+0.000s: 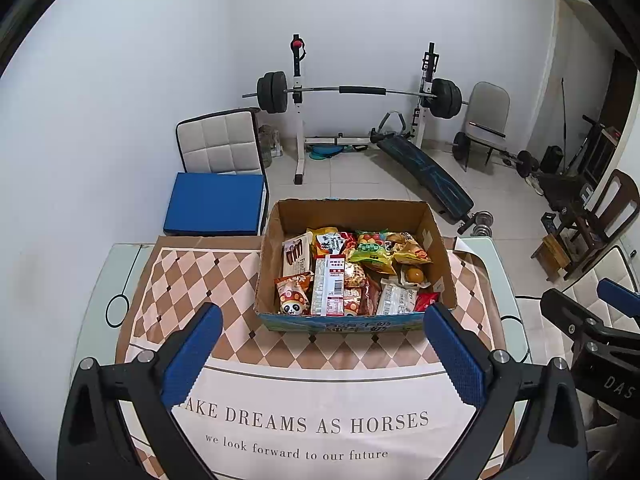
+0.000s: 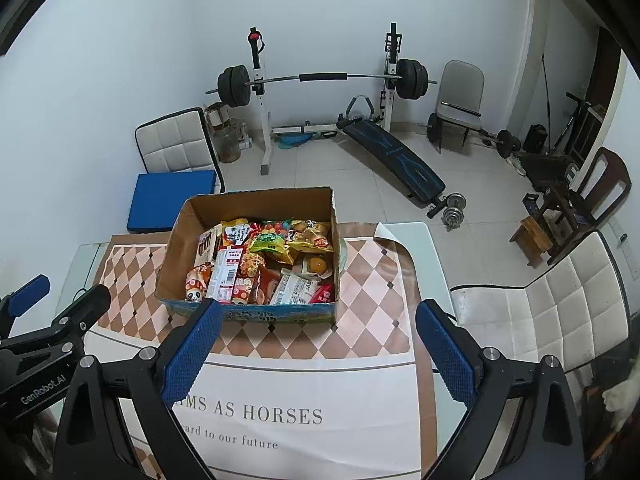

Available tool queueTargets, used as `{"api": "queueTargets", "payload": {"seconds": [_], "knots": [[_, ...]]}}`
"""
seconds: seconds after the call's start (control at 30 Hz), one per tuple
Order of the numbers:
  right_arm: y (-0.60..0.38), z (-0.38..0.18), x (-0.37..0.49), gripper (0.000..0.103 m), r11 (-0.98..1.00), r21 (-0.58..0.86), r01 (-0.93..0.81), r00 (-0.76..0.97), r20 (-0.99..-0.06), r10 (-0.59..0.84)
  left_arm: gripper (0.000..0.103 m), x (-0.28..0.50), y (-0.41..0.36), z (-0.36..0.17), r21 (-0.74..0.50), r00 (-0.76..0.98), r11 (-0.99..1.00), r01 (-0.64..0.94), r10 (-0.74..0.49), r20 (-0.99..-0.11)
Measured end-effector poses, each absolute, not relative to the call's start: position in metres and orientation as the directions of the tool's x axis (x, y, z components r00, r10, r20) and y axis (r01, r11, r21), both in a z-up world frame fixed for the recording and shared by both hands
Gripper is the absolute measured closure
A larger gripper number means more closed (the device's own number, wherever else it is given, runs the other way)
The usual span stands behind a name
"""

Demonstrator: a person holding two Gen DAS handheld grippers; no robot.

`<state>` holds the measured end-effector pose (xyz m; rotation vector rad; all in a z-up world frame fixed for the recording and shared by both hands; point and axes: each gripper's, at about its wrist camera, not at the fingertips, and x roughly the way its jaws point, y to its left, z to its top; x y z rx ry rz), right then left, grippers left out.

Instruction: Organize snacks

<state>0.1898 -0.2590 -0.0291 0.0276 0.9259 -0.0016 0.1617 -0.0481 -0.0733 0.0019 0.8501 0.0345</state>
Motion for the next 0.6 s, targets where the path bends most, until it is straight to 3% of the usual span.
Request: {"api": "queueTargets", "payload": {"seconds": [0.6], "knots": [[-0.2607,-0.0273,0.1869,0.004,0.999,0.03,0.016,0.604,-0.797,0.014,0.0,0.1649,-0.0504,-0.0731,0.016,0.661,1.0,-0.02,0.025,-0.75]]}}
